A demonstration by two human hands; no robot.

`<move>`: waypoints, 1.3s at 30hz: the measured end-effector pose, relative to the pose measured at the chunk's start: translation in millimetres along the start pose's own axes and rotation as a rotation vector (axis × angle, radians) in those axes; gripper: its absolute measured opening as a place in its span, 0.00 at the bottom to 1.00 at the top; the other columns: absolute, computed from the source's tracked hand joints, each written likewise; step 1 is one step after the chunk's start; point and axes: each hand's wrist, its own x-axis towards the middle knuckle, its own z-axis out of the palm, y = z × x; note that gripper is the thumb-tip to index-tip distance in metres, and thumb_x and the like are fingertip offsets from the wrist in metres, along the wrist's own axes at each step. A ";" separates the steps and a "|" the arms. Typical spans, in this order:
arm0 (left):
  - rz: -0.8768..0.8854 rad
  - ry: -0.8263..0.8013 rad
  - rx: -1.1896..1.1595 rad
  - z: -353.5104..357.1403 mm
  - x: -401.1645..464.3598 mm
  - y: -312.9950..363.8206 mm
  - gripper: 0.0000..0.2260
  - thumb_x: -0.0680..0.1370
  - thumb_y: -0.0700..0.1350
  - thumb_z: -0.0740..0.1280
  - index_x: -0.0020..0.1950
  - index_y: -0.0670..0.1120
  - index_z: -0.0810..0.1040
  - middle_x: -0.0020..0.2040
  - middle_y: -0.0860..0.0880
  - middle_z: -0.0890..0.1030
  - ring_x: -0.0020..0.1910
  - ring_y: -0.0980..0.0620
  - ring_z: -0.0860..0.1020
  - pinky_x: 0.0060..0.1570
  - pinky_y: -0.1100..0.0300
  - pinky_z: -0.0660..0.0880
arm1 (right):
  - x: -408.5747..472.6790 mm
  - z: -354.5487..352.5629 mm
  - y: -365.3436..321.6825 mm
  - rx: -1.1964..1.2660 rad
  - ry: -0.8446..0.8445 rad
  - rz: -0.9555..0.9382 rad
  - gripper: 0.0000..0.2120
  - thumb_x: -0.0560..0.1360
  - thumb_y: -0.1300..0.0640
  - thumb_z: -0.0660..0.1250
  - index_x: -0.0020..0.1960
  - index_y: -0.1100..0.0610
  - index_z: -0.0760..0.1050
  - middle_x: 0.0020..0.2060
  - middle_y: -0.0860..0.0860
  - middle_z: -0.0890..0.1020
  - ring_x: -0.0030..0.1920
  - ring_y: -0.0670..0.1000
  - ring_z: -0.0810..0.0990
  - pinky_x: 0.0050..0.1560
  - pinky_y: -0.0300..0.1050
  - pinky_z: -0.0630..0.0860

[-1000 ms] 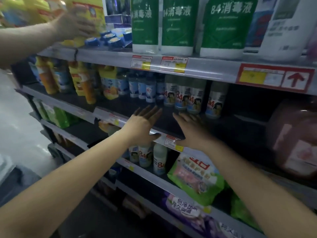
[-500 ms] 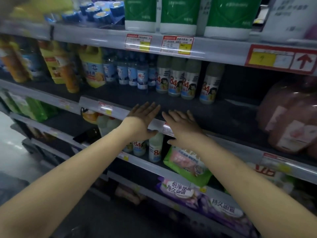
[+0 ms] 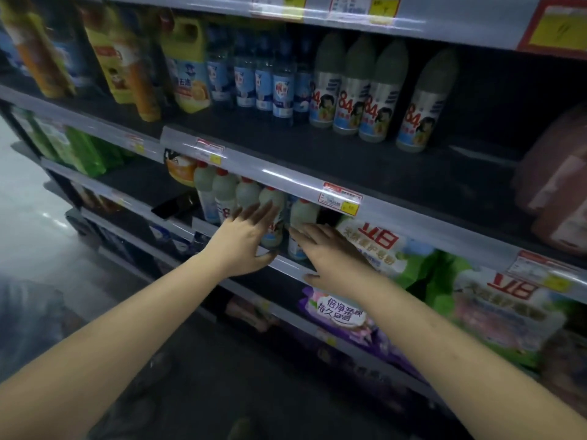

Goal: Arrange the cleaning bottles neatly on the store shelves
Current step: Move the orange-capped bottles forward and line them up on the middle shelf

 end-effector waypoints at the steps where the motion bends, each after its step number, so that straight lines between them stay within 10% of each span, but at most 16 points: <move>1: 0.001 -0.021 -0.008 7.1 1.8 -2.3 0.38 0.74 0.58 0.63 0.76 0.45 0.48 0.76 0.46 0.53 0.75 0.45 0.54 0.71 0.50 0.54 | 0.2 4.9 2.5 0.001 -0.027 0.022 0.40 0.73 0.52 0.67 0.76 0.55 0.46 0.75 0.53 0.53 0.74 0.55 0.53 0.72 0.44 0.49; 7: -0.082 -0.239 -0.144 30.2 33.1 -8.8 0.39 0.76 0.58 0.61 0.75 0.48 0.39 0.77 0.50 0.46 0.75 0.48 0.50 0.72 0.53 0.53 | 13.0 28.9 20.0 0.028 -0.046 0.145 0.38 0.74 0.53 0.66 0.76 0.55 0.48 0.75 0.52 0.56 0.73 0.56 0.57 0.72 0.46 0.53; 15: -0.098 -0.163 -0.355 76.8 63.7 -15.1 0.37 0.74 0.51 0.66 0.75 0.43 0.49 0.72 0.42 0.65 0.69 0.43 0.66 0.65 0.51 0.67 | 45.4 63.3 32.7 0.213 -0.003 0.489 0.36 0.74 0.53 0.66 0.75 0.56 0.52 0.73 0.55 0.62 0.70 0.56 0.63 0.69 0.47 0.62; 30: -0.369 -0.150 -0.730 129.3 93.5 4.1 0.21 0.73 0.43 0.67 0.64 0.42 0.65 0.60 0.40 0.76 0.60 0.41 0.75 0.56 0.48 0.73 | 101.0 117.6 41.9 0.692 0.114 0.825 0.19 0.76 0.64 0.59 0.67 0.58 0.62 0.61 0.59 0.74 0.56 0.55 0.75 0.50 0.45 0.76; 39: -0.430 -0.072 -0.868 124.0 108.6 9.0 0.29 0.67 0.46 0.74 0.63 0.42 0.65 0.60 0.41 0.77 0.59 0.42 0.75 0.56 0.49 0.73 | 124.2 127.3 59.5 0.796 0.173 0.870 0.20 0.75 0.64 0.62 0.66 0.58 0.64 0.59 0.57 0.75 0.61 0.58 0.74 0.52 0.41 0.72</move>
